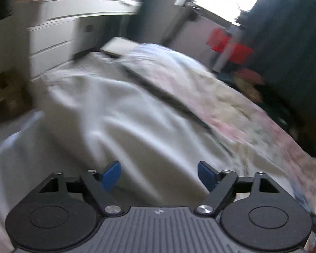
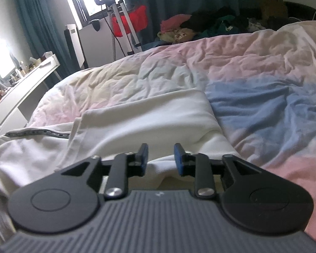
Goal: Fold clothes
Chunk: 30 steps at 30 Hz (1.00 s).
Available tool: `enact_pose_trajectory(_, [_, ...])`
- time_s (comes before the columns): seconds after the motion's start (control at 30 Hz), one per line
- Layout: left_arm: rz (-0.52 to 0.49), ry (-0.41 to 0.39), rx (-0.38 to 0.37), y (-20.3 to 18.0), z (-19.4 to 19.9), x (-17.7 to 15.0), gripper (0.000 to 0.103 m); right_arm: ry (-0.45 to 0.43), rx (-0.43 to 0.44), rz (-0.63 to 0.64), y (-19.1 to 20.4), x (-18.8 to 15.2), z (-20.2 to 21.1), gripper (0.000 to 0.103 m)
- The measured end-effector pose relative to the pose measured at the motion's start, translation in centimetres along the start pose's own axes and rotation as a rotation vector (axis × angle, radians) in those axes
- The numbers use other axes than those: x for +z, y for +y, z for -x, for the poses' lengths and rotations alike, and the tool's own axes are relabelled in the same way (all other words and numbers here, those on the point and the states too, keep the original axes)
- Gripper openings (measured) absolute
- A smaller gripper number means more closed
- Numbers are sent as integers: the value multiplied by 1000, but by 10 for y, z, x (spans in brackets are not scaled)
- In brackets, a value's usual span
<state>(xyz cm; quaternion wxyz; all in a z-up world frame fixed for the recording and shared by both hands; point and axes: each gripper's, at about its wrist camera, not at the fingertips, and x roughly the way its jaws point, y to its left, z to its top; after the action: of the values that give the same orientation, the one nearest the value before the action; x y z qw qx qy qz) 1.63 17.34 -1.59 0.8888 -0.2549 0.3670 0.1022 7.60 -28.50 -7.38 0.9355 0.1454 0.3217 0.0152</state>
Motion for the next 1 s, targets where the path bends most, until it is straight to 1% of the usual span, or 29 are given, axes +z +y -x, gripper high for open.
enact_pose_trajectory(0.03, [65, 6, -4, 12, 0, 4, 86, 1, 4, 1, 0, -1, 0, 50])
enact_pose_trajectory(0.07, [116, 29, -8, 21, -5, 6, 87, 0, 9, -1, 1, -1, 0, 66])
enact_pose_trajectory(0.1, [166, 55, -13, 29, -10, 8, 88, -1, 14, -4, 1, -1, 0, 74])
enact_pose_trajectory(0.13, [216, 81, -17, 37, -16, 10, 89, -3, 19, -7, 2, -1, 0, 85])
enact_pose_trajectory(0.17, [265, 107, -21, 45, -22, 12, 89, -4, 25, -10, 3, -2, 0, 83])
enact_pose_trajectory(0.23, [370, 167, -51, 62, -36, 12, 89, -3, 31, 5, 6, -2, 0, 83])
enact_pose_trajectory(0.27, [420, 179, -71, 70, -40, 12, 89, -3, 30, 14, 7, -2, 0, 83])
enact_pose_trajectory(0.33, [524, 171, -105, 87, -47, 14, 88, 1, 20, 28, 9, -3, -2, 83])
enact_pose_trajectory(0.4, [587, 147, -117, 97, -52, 18, 87, 11, 10, 39, 11, -3, -6, 83])
enact_pose_trajectory(0.5, [621, 92, -94, 106, -57, 25, 83, 25, -8, 51, 12, -5, -12, 83])
enact_pose_trajectory(0.53, [627, 77, -84, 108, -58, 27, 79, 29, -13, 56, 13, -6, -14, 82])
enact_pose_trajectory(0.57, [628, 62, -73, 110, -59, 30, 77, 30, -15, 63, 14, -7, -16, 82])
enact_pose_trajectory(0.6, [618, 40, -52, 111, -59, 33, 72, 29, -18, 71, 15, -7, -17, 82])
enact_pose_trajectory(0.63, [607, 17, -29, 112, -59, 35, 63, 26, -20, 79, 16, -8, -18, 83])
enact_pose_trajectory(0.67, [585, -11, -5, 112, -58, 38, 60, 24, -23, 86, 17, -9, -18, 82])
enact_pose_trajectory(0.7, [560, -39, 19, 112, -56, 41, 50, 23, -25, 93, 17, -11, -19, 83])
enact_pose_trajectory(0.73, [537, -63, 37, 110, -55, 43, 37, 25, -25, 98, 17, -13, -21, 83])
enact_pose_trajectory(0.77, [518, -87, 50, 109, -52, 44, 30, 33, -27, 104, 17, -16, -24, 84])
enact_pose_trajectory(0.8, [468, -107, 65, 103, -49, 45, 20, 48, -30, 110, 17, -20, -28, 84])
enact_pose_trajectory(0.83, [414, -126, 81, 96, -46, 46, 17, 65, -36, 119, 18, -23, -32, 85])
enact_pose_trajectory(0.9, [244, -177, 149, 67, -38, 46, 15, 81, -50, 147, 19, -26, -38, 85])
enact_pose_trajectory(1.0, [96, -282, 180, 28, -12, 43, 14, 77, -49, 136, 18, -24, -39, 85])
